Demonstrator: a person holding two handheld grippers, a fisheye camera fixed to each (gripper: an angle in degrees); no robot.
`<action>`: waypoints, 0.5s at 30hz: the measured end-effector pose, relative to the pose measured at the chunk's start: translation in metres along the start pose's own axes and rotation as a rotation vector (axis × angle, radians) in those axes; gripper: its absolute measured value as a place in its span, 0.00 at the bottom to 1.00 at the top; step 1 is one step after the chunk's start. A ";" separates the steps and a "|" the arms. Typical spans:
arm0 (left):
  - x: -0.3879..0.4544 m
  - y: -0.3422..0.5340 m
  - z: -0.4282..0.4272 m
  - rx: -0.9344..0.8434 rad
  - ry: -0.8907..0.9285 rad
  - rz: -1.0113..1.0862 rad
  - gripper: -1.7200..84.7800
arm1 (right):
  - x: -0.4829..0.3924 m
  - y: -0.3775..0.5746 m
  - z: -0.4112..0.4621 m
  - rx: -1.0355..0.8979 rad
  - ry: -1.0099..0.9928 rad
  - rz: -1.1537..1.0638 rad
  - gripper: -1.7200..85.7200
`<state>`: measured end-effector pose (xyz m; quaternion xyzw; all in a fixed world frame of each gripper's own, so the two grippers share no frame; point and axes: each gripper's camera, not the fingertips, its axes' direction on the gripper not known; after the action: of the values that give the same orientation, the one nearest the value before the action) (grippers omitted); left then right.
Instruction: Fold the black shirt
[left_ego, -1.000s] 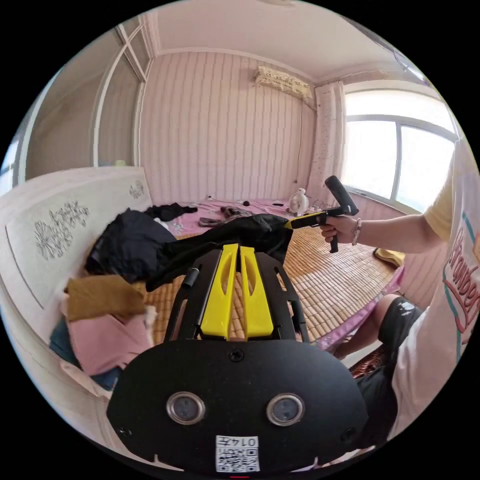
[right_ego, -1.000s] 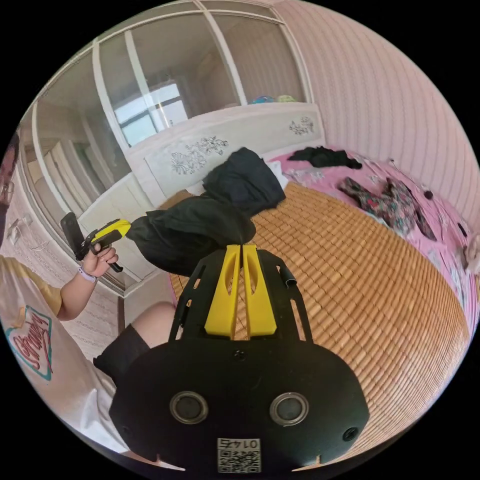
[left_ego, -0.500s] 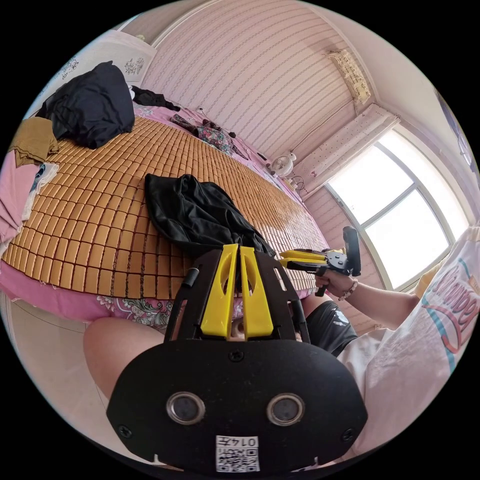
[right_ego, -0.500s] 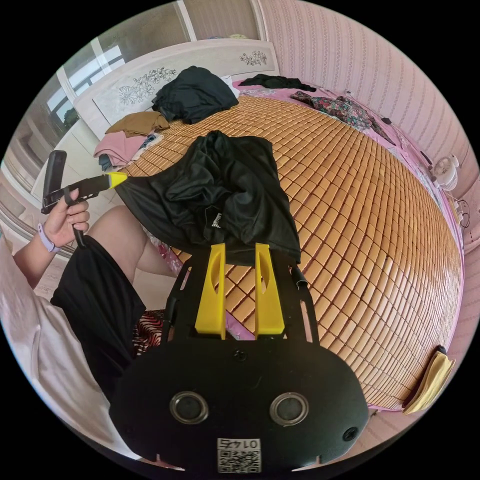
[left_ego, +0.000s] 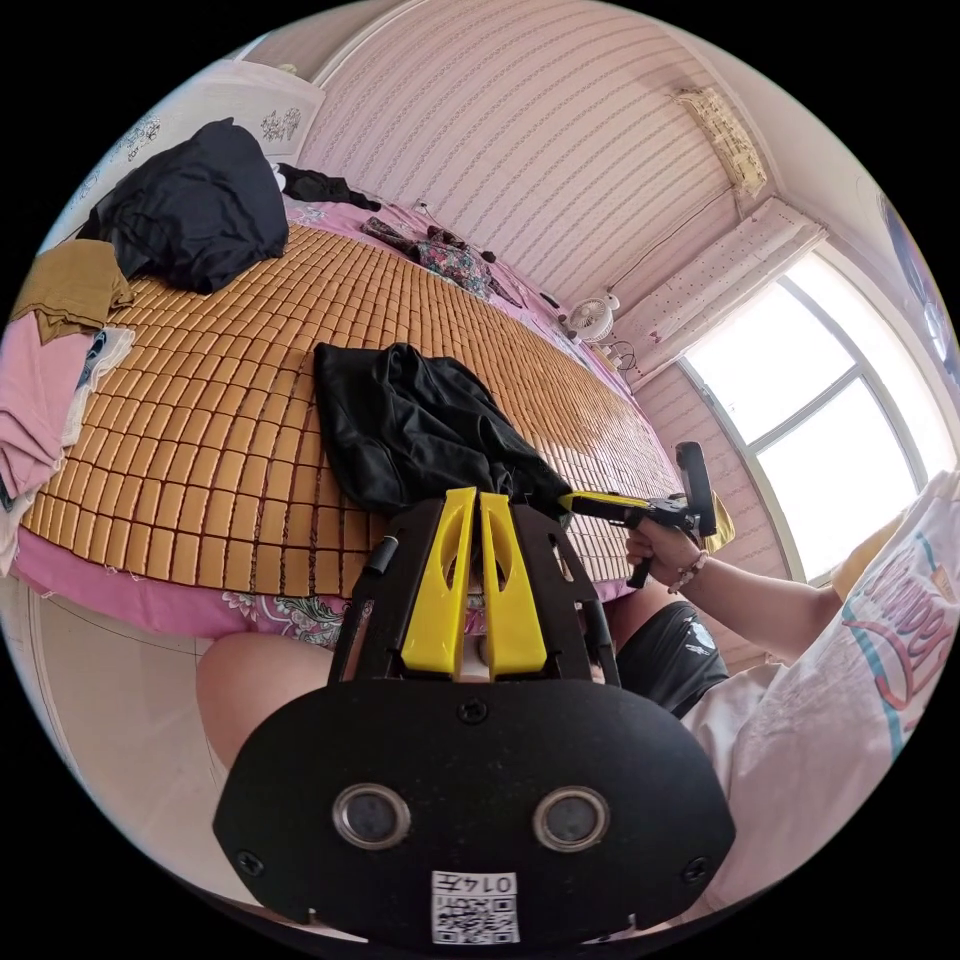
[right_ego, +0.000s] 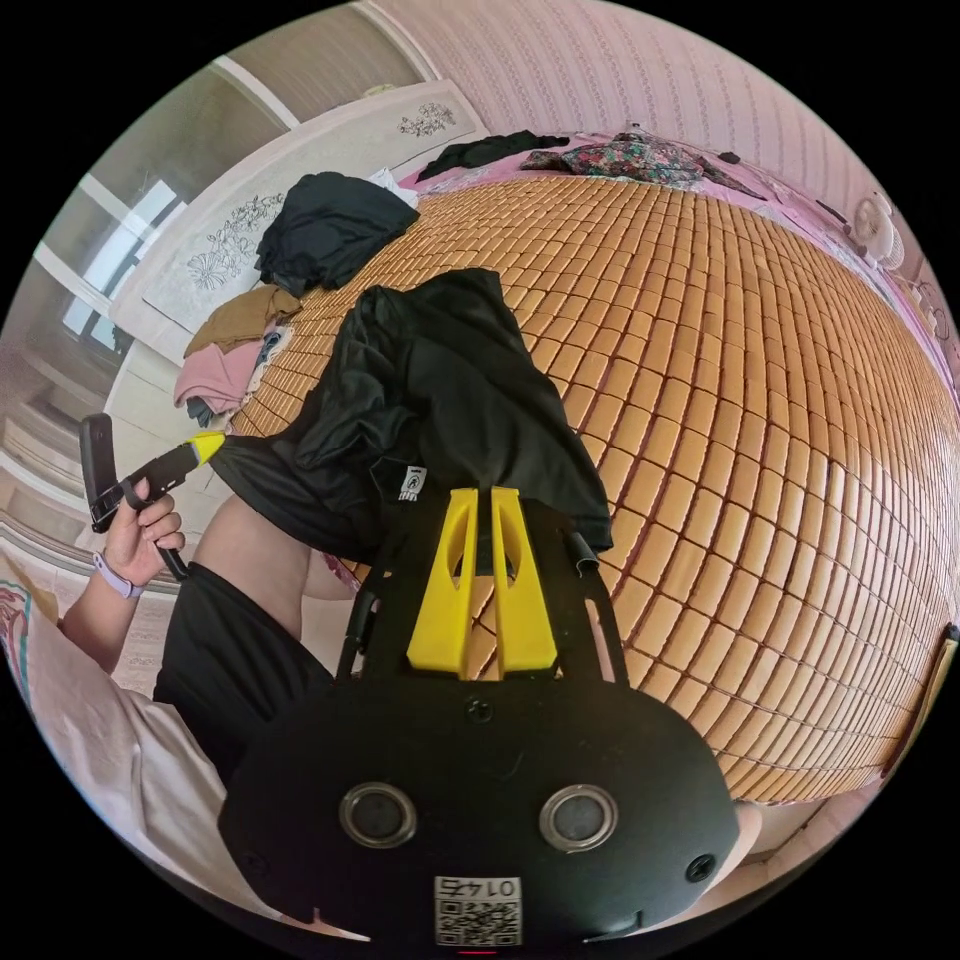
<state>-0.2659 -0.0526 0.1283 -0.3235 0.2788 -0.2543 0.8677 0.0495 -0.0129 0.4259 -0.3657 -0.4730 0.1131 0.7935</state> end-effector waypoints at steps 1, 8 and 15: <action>0.003 0.002 -0.001 -0.002 -0.006 0.000 0.01 | 0.003 0.006 -0.016 0.021 -0.004 0.006 0.04; 0.044 0.027 -0.034 0.035 -0.064 0.007 0.01 | 0.029 0.042 -0.129 0.216 -0.086 0.128 0.03; 0.093 0.037 -0.106 0.248 -0.133 0.025 0.01 | 0.059 0.095 -0.274 0.517 -0.358 0.233 0.03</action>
<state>-0.2585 -0.1306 0.0049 -0.2266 0.1909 -0.2540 0.9207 0.3249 -0.0440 0.3219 -0.1782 -0.5155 0.3817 0.7462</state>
